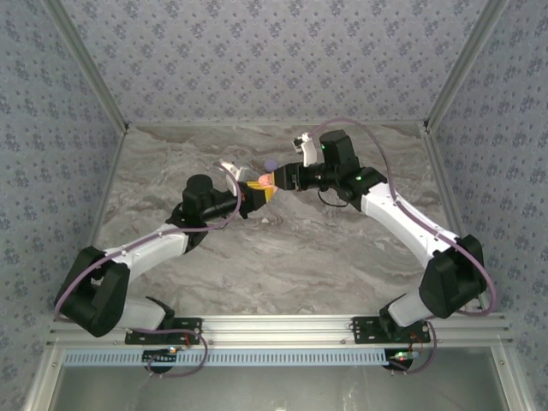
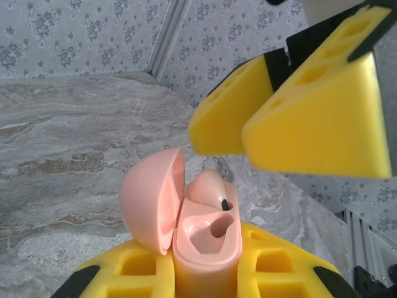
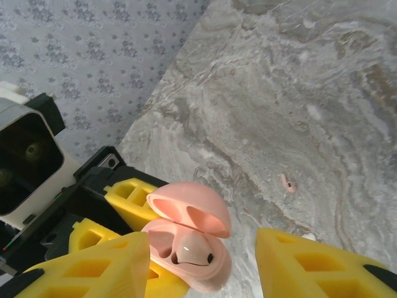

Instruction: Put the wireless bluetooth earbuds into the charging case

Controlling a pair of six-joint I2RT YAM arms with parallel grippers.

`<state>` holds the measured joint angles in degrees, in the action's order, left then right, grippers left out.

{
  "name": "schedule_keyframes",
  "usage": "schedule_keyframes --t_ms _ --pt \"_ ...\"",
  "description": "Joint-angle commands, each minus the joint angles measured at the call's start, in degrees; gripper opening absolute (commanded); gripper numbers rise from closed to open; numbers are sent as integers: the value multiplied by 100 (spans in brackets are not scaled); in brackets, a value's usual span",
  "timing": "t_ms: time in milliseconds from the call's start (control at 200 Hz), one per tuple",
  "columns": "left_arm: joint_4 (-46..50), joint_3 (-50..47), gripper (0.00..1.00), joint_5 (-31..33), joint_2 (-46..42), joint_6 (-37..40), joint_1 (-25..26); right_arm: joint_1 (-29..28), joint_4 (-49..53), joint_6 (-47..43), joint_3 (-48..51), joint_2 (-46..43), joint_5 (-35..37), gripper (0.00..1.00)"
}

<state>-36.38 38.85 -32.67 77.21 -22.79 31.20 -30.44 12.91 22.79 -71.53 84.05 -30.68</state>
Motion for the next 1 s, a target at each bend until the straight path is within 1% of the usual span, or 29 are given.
schedule_keyframes --t_ms 0,155,260,410,565,725,994 --pt "382 293 8 133 -300 360 19 -41 194 -93 -66 -333 748 49" --pt "927 263 8 300 -610 722 19 -40 397 -90 67 -486 1738 49" --pt "1418 329 8 407 -861 946 23 -12 793 -102 -46 -294 2091 50" --pt "2059 418 8 629 -1276 1271 26 21 1272 -200 -355 295 1931 50" --pt "2650 525 8 865 -1617 1523 9 16 1389 -178 -654 985 1578 50" --pt "2828 513 8 1021 -1864 1525 -2 -93 1524 -211 -1127 1781 1268 50" --pt "3170 501 8 1236 -2260 1525 -36 -348 1674 -207 -2027 3081 941 50"
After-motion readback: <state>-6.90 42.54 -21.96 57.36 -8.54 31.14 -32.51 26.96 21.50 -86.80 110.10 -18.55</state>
